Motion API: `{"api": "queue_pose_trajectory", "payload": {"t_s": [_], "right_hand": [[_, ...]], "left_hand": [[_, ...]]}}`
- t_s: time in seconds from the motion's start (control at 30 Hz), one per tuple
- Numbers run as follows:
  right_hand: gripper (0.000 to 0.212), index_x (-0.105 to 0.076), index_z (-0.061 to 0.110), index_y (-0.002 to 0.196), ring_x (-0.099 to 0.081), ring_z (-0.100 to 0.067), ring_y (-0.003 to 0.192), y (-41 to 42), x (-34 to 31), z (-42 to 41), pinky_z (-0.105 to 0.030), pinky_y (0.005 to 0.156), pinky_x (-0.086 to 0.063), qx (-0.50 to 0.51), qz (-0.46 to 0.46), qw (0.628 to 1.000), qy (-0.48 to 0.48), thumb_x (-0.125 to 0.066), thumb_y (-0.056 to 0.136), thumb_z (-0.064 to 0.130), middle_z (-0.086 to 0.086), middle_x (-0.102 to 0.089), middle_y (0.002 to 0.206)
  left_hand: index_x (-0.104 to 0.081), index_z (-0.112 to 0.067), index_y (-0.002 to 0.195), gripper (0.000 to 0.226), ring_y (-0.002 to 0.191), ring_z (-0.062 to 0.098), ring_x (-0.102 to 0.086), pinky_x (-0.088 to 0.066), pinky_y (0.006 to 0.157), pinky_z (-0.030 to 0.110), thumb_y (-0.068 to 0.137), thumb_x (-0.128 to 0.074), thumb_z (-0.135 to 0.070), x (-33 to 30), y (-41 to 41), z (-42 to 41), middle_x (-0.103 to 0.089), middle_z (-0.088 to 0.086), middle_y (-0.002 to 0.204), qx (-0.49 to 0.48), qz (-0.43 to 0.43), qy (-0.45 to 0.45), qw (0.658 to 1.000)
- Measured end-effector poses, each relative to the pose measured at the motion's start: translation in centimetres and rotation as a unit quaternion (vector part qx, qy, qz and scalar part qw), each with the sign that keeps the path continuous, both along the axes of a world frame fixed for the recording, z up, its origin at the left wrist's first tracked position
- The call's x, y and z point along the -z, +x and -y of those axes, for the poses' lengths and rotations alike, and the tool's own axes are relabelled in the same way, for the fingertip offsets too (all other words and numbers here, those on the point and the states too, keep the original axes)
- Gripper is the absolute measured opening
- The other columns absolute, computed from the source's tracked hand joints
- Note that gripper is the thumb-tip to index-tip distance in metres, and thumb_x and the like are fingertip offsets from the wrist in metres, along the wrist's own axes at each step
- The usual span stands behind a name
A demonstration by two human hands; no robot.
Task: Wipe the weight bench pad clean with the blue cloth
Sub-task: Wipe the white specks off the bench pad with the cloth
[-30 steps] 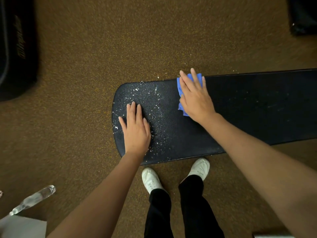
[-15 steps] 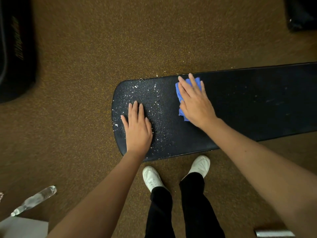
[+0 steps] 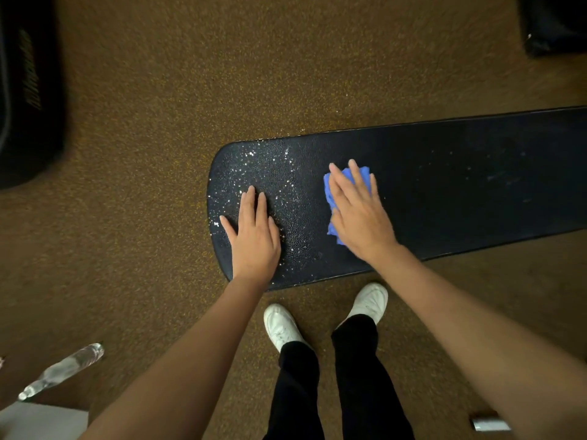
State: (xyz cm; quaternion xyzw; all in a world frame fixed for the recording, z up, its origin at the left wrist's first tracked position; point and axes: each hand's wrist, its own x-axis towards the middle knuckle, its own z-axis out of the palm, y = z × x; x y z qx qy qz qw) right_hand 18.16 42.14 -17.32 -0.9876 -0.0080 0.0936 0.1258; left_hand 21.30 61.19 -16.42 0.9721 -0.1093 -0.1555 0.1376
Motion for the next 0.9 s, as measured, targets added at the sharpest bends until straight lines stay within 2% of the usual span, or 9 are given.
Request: {"api": "queue_pose_trajectory", "payload": {"t_s": [0.07, 0.17, 0.23, 0.4, 0.5, 0.67, 0.77, 0.83, 0.9], "right_hand": [[0.06, -0.036, 0.002, 0.14, -0.02, -0.036, 0.14, -1.0, 0.0, -1.7, -0.057, 0.11, -0.02, -0.027, -0.002, 1.0, 0.006, -0.03, 0.085, 0.024, -0.008, -0.03, 0.151], [0.059, -0.032, 0.005, 0.143, -0.015, -0.033, 0.142, -3.2, 0.1, -2.3, -0.053, 0.112, -0.016, -0.113, 0.0, 0.994, -0.001, -0.035, 0.087, 0.023, -0.006, -0.025, 0.154], [0.058, -0.033, 0.006, 0.142, -0.017, -0.031, 0.142, -5.0, 0.2, -1.5, -0.052, 0.112, -0.018, -0.13, 0.004, 0.991, -0.008, -0.036, 0.086, 0.022, -0.006, -0.027, 0.153], [0.059, -0.036, -0.001, 0.139, -0.02, -0.037, 0.14, -6.3, 0.2, 1.0, -0.055, 0.11, -0.017, 0.012, 0.007, 1.0, -0.021, -0.054, 0.084, 0.013, -0.013, -0.028, 0.152], [0.055, -0.037, -0.002, 0.138, -0.019, -0.038, 0.14, -4.7, 0.0, -1.0, -0.057, 0.11, -0.017, 0.072, 0.006, 0.997, 0.001, -0.039, 0.087, 0.018, -0.012, -0.029, 0.151], [0.059, -0.034, 0.001, 0.142, -0.014, -0.035, 0.142, -5.1, 0.2, -5.8, -0.053, 0.112, -0.011, 0.018, -0.003, 1.0, 0.018, -0.041, 0.086, 0.021, -0.007, -0.024, 0.154], [0.06, -0.03, 0.004, 0.143, -0.016, -0.032, 0.142, -7.3, 0.4, -4.3, -0.052, 0.112, -0.016, -0.057, 0.001, 0.998, -0.002, -0.033, 0.086, 0.022, -0.007, -0.024, 0.154], [0.057, -0.033, 0.003, 0.142, -0.019, -0.032, 0.141, -8.3, 0.4, -2.5, -0.054, 0.111, -0.021, -0.045, 0.003, 0.999, -0.017, -0.035, 0.087, 0.022, -0.008, -0.027, 0.153], [0.055, -0.034, 0.001, 0.14, -0.019, -0.034, 0.141, -8.1, 0.4, -1.6, -0.054, 0.111, -0.021, 0.019, -0.004, 1.0, -0.018, -0.043, 0.089, 0.018, -0.01, -0.027, 0.153]], "left_hand": [[-0.028, -0.012, 0.143, 0.051, 0.142, 0.016, -0.01, -0.004, 0.11, 0.058, 0.096, -0.018, -0.029, 0.1, -0.1, 0.0, -0.014, 0.004, 0.155, 0.004, 0.0, 0.004, 1.0], [-0.03, -0.012, 0.142, 0.045, 0.143, 0.017, -0.009, -0.004, 0.109, 0.06, 0.098, -0.028, -0.022, 0.0, -0.1, 0.1, -0.013, 0.005, 0.155, 0.005, -0.005, 0.006, 1.0], [-0.03, -0.012, 0.143, 0.045, 0.143, 0.018, -0.007, -0.003, 0.109, 0.06, 0.098, -0.03, -0.021, -0.1, -0.1, 0.1, -0.012, 0.005, 0.155, 0.006, -0.007, 0.007, 1.0], [-0.028, -0.013, 0.143, 0.046, 0.143, 0.018, -0.004, -0.002, 0.109, 0.061, 0.098, -0.029, -0.022, -0.3, -0.1, 0.0, -0.01, 0.005, 0.155, 0.014, -0.013, 0.013, 1.0], [-0.027, -0.013, 0.144, 0.046, 0.143, 0.018, -0.003, -0.001, 0.109, 0.061, 0.098, -0.029, -0.021, -0.2, -0.2, 0.0, -0.01, 0.005, 0.155, 0.014, -0.016, 0.006, 1.0], [-0.028, -0.014, 0.143, 0.046, 0.143, 0.017, -0.006, -0.003, 0.109, 0.06, 0.098, -0.03, -0.022, -0.3, 0.0, -0.3, -0.011, 0.004, 0.155, 0.019, -0.011, 0.009, 1.0], [-0.028, -0.014, 0.143, 0.046, 0.143, 0.015, -0.009, -0.005, 0.11, 0.06, 0.098, -0.029, -0.023, -0.4, 0.1, -0.8, -0.01, 0.004, 0.155, 0.029, -0.011, 0.018, 0.999], [-0.027, -0.014, 0.143, 0.047, 0.142, 0.015, -0.008, -0.005, 0.11, 0.061, 0.098, -0.028, -0.024, -0.4, 0.2, -1.1, -0.01, 0.004, 0.156, 0.036, -0.014, 0.021, 0.999], [-0.027, -0.014, 0.144, 0.047, 0.142, 0.015, -0.008, -0.006, 0.11, 0.061, 0.097, -0.027, -0.024, -0.3, 0.2, -1.3, -0.009, 0.004, 0.156, 0.041, -0.014, 0.025, 0.999]]}}
